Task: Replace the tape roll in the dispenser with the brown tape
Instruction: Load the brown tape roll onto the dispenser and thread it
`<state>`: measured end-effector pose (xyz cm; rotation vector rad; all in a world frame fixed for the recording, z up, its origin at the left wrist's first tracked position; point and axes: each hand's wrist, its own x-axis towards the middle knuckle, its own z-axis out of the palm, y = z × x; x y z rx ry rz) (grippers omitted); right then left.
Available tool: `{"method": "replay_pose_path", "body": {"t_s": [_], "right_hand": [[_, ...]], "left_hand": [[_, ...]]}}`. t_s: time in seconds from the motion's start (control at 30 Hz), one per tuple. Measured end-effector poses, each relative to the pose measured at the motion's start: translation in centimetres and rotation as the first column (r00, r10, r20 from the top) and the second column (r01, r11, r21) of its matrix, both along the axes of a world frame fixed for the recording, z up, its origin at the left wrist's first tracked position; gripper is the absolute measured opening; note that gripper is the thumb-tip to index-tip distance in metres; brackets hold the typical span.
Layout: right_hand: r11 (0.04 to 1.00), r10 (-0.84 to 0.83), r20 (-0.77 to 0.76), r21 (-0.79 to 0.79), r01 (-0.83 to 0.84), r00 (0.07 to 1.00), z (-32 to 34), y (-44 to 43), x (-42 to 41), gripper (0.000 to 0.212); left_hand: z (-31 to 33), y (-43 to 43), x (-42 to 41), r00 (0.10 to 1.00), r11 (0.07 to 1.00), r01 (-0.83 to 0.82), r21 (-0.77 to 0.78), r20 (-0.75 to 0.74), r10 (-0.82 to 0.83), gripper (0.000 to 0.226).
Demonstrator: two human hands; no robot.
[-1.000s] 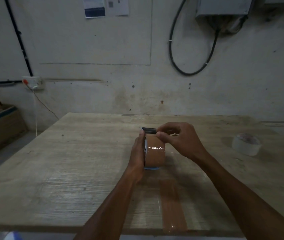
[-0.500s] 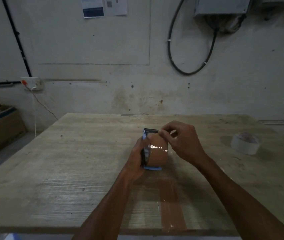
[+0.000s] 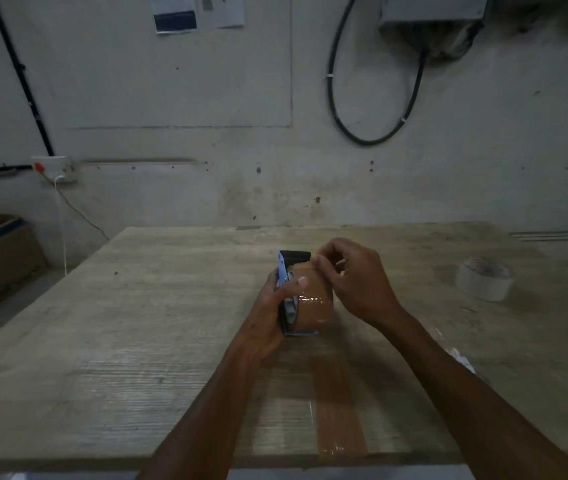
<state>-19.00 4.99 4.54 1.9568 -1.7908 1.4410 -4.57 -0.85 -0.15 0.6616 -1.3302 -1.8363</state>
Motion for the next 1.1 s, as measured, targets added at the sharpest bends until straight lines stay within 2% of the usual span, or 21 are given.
{"method": "replay_pose_path", "body": {"t_s": [0.13,0.37,0.47,0.53,0.77,0.93,1.0,1.1], "right_hand": [[1.0,-0.011,0.001,-0.008,0.011,1.0,-0.2,-0.1,0.4,0.011],[0.997,-0.074,0.096,-0.01,0.075,0.993,-0.6,-0.2,0.8,0.012],[0.994,-0.113,0.196,0.024,0.11,0.974,-0.7,-0.2,0.9,0.011],[0.991,-0.131,0.261,0.052,0.122,0.956,-0.7,-0.4,1.0,0.012],[0.983,-0.175,0.447,0.136,0.127,0.877,-0.1,-0.4,1.8,0.019],[0.989,-0.087,0.391,0.144,0.032,0.916,0.4,-0.1,2.1,0.016],[0.988,-0.06,0.375,0.156,0.001,0.925,0.2,0.1,2.2,0.014],[0.981,-0.001,0.47,0.171,-0.09,0.883,0.2,0.4,2.3,0.016]], "left_hand": [[-0.1,-0.2,-0.1,1.0,1.0,-0.009,-0.001,-0.017,0.009,0.122],[-0.1,-0.1,-0.2,0.998,0.998,0.034,-0.051,-0.055,-0.036,0.092],[-0.1,-0.1,-0.1,1.0,0.996,0.028,-0.083,0.004,-0.028,0.116],[-0.2,0.0,0.0,0.999,0.992,0.039,-0.121,0.031,-0.035,0.12],[-0.6,-0.1,-0.1,0.999,0.986,0.017,-0.168,-0.048,-0.025,0.104],[-0.8,-0.2,-0.1,0.991,1.0,-0.012,0.012,-0.13,0.013,0.094],[-0.9,-0.4,-0.2,0.994,0.999,-0.032,0.012,-0.105,0.033,0.085],[-1.1,-0.4,-0.3,0.993,0.999,-0.032,-0.017,-0.111,0.029,0.075]]}}
